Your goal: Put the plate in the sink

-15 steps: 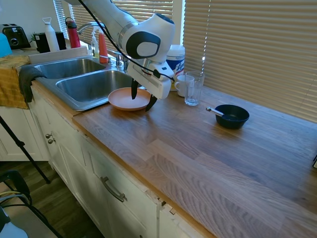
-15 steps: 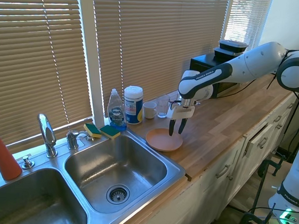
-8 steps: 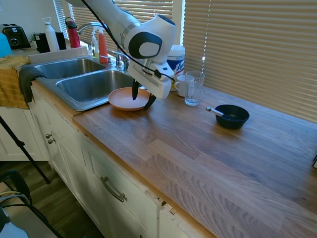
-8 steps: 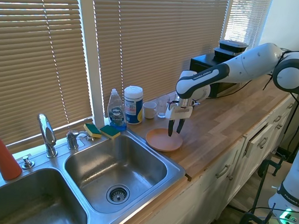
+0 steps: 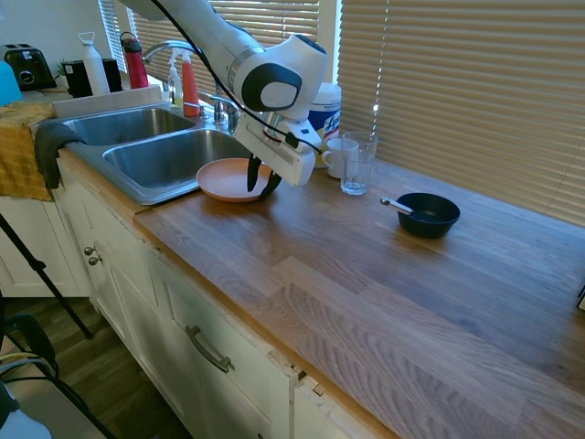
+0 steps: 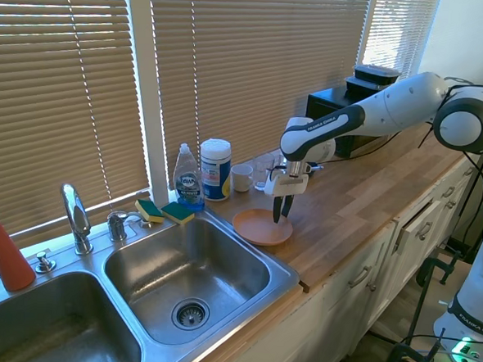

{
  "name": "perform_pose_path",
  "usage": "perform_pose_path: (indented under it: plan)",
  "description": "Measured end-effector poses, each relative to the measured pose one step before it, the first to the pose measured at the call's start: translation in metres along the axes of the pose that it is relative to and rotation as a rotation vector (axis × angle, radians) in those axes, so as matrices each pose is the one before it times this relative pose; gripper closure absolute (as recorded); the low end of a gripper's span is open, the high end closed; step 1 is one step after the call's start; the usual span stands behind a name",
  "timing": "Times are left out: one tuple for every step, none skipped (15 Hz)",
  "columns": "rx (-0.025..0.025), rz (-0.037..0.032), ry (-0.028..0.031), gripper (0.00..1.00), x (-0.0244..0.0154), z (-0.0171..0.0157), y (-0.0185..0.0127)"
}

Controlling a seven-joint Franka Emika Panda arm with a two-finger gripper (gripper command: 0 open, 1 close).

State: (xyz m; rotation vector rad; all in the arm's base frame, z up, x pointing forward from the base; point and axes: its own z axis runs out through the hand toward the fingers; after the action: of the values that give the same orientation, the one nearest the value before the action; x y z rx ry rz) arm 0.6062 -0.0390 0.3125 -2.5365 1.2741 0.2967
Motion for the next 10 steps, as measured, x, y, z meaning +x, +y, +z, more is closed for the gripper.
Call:
perform_pose_path:
  plan:
    - [0.00130, -0.00119, -0.00266, 1.00, 0.00080, 0.00110, -0.00061]
    - [0.00011, -0.00101, -0.00219, 1.00, 0.00049, 0.00112, -0.00003]
    - [-0.00072, -0.00014, -0.00114, 1.00, 0.00023, 0.00076, 0.00016]
    - [-0.00081, -0.00043, -0.00091, 1.00, 0.00009, 0.00051, 0.00011]
    - [0.00066, -0.00031, -0.00033, 1.00, -0.00004, -0.00016, -0.00013]
    - [0.00274, -0.00039, -0.00013, 1.00, 0.00024, -0.00066, -0.00026]
    - [0.00438, -0.00217, -0.00026, 1.00, 0.00037, -0.00085, -0.00034]
    - [0.00630, -0.00640, -0.00330, 1.00, -0.00008, -0.00024, -0.00036]
    - [0.00684, -0.01023, -0.00370, 1.00, -0.00028, -0.00029, -0.00042]
    - [0.00615, -0.00956, -0.00175, 1.00, -0.00056, -0.00139, -0.00071]
